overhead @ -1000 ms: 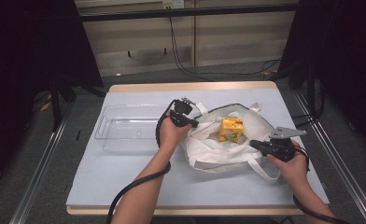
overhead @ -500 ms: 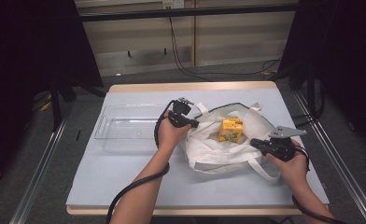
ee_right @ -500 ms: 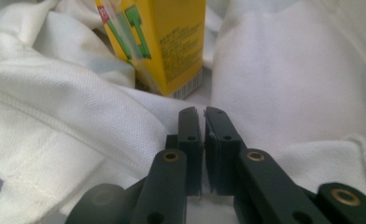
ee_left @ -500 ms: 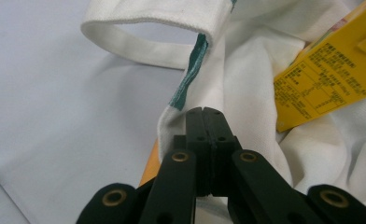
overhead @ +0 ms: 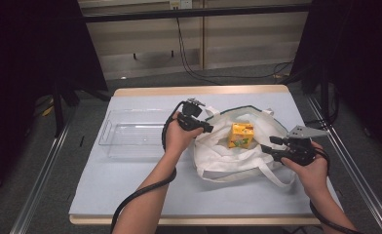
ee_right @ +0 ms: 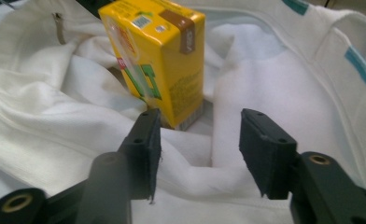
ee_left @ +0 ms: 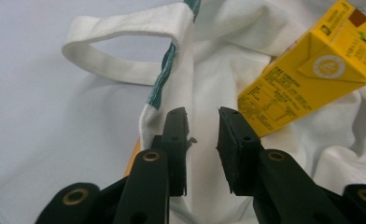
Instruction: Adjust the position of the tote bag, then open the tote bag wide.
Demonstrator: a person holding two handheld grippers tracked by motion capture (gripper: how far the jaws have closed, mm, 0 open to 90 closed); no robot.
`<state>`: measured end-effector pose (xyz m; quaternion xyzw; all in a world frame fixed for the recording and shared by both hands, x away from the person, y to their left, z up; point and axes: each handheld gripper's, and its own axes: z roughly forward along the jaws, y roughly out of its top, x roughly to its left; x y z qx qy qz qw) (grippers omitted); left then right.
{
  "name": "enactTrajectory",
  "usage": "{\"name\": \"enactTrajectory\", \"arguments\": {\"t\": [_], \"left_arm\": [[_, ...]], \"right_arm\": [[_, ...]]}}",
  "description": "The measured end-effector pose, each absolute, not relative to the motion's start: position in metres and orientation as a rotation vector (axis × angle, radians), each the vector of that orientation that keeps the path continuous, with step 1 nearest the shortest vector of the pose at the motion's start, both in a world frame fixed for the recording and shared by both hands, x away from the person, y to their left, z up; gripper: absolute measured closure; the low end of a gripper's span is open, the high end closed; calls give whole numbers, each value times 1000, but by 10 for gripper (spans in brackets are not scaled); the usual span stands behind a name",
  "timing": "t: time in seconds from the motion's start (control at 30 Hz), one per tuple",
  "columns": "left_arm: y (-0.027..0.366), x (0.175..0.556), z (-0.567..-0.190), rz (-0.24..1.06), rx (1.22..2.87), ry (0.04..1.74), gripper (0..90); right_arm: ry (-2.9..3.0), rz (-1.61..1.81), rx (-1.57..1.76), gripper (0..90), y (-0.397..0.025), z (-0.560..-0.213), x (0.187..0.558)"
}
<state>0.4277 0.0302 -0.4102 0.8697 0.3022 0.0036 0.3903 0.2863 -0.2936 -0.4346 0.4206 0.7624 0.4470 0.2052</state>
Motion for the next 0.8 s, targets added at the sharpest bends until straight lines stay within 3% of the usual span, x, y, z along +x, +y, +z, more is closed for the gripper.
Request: {"name": "enactTrajectory", "arguments": {"t": [0.13,0.3,0.8], "left_arm": [[26,424,-403,12,2225,757,579],[23,421,-392,21,2237,718,473],[2,417,-376,-26,2265,583,312]], "right_arm": [[2129,1281,1145,344,-288,-426,284],[2166,1294,1126,244,-283,-421,283],[2204,1288,1128,179,-283,-420,280]]}}
